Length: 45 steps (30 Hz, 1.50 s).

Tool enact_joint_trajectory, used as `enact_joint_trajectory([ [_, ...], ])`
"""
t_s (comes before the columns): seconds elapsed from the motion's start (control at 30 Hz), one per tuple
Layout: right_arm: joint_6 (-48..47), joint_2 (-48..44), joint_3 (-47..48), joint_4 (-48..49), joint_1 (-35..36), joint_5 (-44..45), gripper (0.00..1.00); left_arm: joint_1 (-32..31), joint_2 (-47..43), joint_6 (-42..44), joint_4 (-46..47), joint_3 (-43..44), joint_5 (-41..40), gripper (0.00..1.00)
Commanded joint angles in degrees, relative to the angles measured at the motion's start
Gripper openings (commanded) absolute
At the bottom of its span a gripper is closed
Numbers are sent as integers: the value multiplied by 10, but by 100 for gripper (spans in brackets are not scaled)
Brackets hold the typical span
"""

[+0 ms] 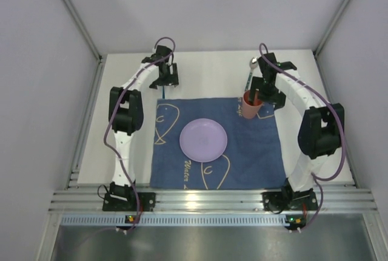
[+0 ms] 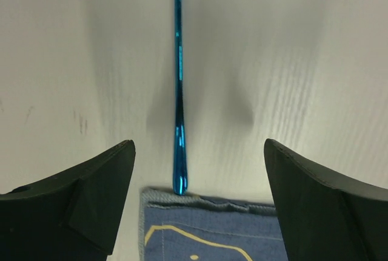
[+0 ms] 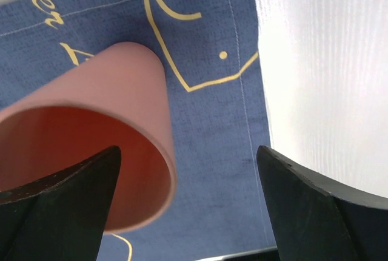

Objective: Set the dinner table for one person

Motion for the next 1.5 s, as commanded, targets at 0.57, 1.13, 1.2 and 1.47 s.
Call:
enact_joint_trajectory([
  [0.57,-32,-15,139,-77,-13,54,96,25,152,35,42,147,-9,22],
  [1.13,-31,303,446,23,-95,-173,92,31,-82,16,62,25,74,0],
  [1.2,-27,353,477,16,-91,-175,89,29,-150,18,58,-50,79,0],
  [1.47,17,434,523,52,-86,-158,88,24,-362,3,22,-276,115,0],
])
